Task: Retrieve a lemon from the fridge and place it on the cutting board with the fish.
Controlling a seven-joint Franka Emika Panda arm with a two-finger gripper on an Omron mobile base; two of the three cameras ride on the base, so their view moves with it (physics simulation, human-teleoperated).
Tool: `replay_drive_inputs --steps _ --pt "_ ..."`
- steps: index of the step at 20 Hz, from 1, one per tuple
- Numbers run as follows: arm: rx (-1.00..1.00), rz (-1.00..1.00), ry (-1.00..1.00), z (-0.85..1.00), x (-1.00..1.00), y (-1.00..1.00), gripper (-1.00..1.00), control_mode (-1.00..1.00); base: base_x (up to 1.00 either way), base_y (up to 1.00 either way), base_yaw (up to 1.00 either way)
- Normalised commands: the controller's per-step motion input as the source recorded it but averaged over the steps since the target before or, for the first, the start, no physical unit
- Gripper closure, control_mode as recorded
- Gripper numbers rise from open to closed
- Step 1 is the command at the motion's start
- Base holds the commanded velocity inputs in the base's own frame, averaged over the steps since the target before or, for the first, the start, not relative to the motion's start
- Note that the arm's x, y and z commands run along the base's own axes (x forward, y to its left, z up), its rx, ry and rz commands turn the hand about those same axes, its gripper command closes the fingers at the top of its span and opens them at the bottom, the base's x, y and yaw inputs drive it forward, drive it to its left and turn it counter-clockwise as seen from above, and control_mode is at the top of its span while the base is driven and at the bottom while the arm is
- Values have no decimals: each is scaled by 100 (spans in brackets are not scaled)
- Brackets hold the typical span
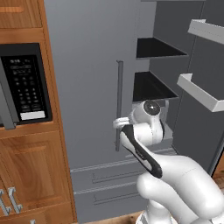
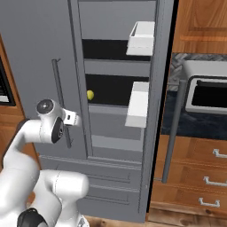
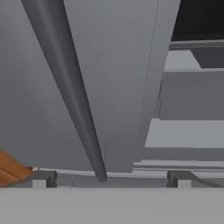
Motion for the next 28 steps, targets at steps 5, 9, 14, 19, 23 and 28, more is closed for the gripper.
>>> replay_drive_inputs --steps 5,9,14,19,23,28 --pt "-4 -12 0 12 4 7 -100 -100 0 0 0" --pt "-7 -16 1 13 26 3 -100 -100 0 0 0" --pt "-3 -9 0 30 12 12 -100 -100 0 0 0" --pt "-1 0 1 19 2 25 -100 -100 0 0 0" --pt "0 0 1 0 0 0 -100 -100 0 0 0" --pt "0 0 0 0 18 4 -100 -100 0 0 0"
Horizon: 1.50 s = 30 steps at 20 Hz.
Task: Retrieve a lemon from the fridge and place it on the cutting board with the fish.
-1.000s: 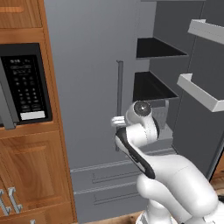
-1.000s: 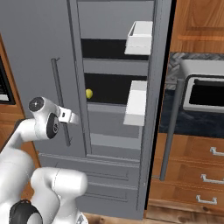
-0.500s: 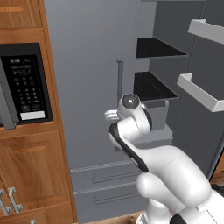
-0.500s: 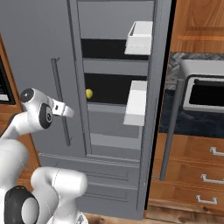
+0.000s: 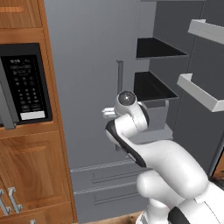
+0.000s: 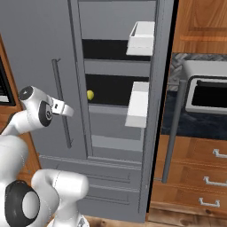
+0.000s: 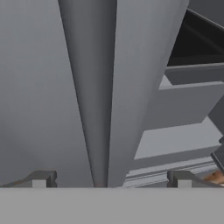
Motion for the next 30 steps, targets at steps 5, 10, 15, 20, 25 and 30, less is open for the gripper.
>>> replay_drive_inputs --steps 5,10,15,20,25,30 --pt "0 0 0 0 46 0 -100 -100 0 0 0" --pt "0 0 0 -1 46 0 -100 -100 0 0 0" --pt "0 0 0 0 39 14 -100 -100 0 0 0" --pt "0 1 -7 -7 51 5 -100 -100 0 0 0" --pt "0 4 -3 -1 36 7 100 -100 0 0 0" --pt "0 0 -5 -1 18 3 100 -100 0 0 0"
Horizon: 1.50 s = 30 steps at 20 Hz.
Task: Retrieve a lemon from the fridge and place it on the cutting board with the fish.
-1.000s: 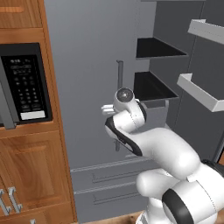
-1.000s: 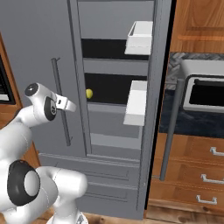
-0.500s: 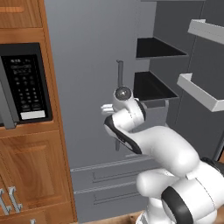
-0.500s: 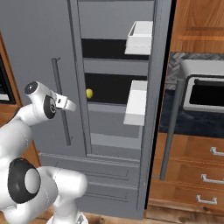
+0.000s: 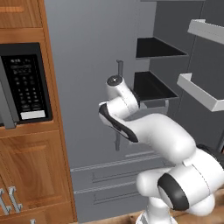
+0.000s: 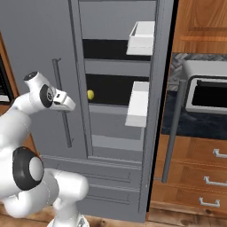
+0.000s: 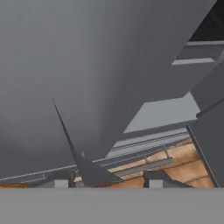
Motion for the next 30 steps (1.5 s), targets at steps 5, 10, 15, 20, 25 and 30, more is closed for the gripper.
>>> replay_drive_inputs --steps 5,10,15,20,25,30 --pt "0 0 -34 -24 0 4 100 -100 0 0 0" --pt "-1 3 -57 -25 0 10 100 -100 0 0 0" --pt "0 0 -41 -2 -1 1 100 -100 0 0 0" --pt "-1 -12 -3 1 -63 21 100 -100 0 0 0" --pt "-1 -21 0 7 -100 28 100 -100 0 0 0" --pt "-9 -26 4 2 -85 53 100 -100 0 0 0"
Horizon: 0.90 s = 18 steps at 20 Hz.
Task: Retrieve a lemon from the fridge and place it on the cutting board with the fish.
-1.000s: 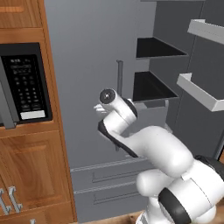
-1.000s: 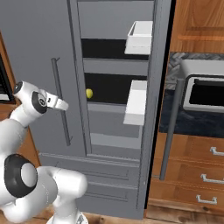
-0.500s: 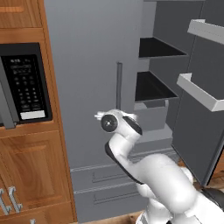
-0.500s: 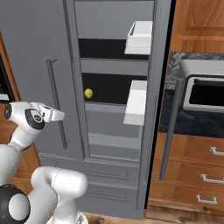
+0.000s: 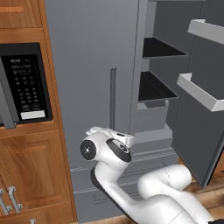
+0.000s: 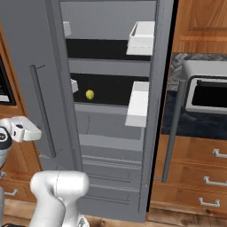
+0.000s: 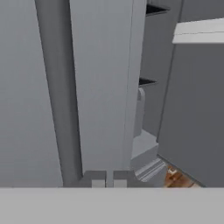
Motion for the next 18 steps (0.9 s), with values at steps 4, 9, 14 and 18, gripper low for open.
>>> replay_drive_inputs --steps 4,9,14,18 --pt "-11 -23 0 0 -35 73 100 -100 0 0 0" --pt "-9 -21 0 0 -37 54 -100 -100 0 0 0" --pt "-2 -23 3 19 -53 -24 -100 -100 0 0 0" --pt "12 -24 2 25 -59 -97 -100 -100 0 0 0"
